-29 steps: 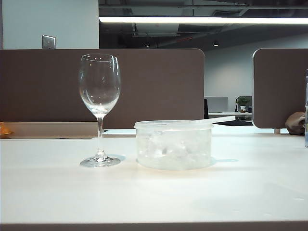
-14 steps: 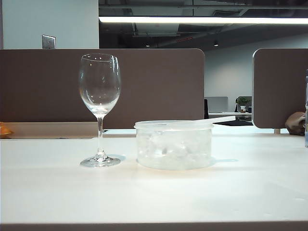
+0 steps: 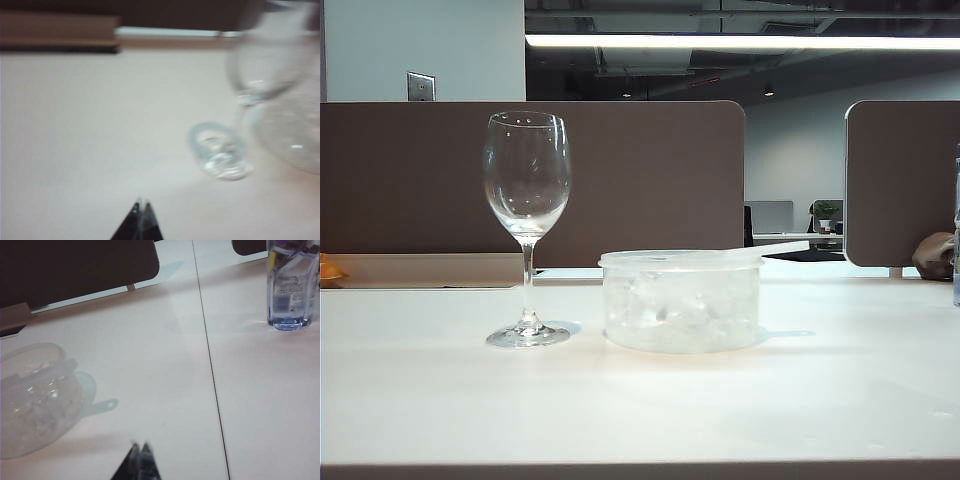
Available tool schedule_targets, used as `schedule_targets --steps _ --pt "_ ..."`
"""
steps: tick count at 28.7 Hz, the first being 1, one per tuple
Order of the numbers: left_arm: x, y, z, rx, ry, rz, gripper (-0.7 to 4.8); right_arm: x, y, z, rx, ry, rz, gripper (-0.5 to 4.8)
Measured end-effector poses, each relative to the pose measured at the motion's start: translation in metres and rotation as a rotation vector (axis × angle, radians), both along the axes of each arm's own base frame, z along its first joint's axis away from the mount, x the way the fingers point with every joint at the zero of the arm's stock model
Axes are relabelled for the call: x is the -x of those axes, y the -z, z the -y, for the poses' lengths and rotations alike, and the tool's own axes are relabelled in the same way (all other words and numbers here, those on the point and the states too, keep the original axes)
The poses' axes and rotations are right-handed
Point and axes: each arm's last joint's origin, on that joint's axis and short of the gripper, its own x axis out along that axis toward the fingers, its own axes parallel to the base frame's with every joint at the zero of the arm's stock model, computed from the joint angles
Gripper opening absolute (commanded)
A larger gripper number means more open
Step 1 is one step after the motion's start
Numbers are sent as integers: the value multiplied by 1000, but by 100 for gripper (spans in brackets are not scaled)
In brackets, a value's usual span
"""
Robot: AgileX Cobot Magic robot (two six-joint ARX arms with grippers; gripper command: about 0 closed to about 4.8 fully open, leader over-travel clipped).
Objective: Pick up an ice shovel filled with ice cubes and pour the ice from the shovel into the glass.
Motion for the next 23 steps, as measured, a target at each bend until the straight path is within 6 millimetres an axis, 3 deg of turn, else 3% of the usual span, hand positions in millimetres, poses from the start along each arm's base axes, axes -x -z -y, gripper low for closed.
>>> schedule_targets --steps 6,23 --pt "5 -4 20 -17 203 35 30 0 0 0 0 0 0 -1" --pt "7 -1 21 21 264 -4 30 0 0 0 0 0 0 -1"
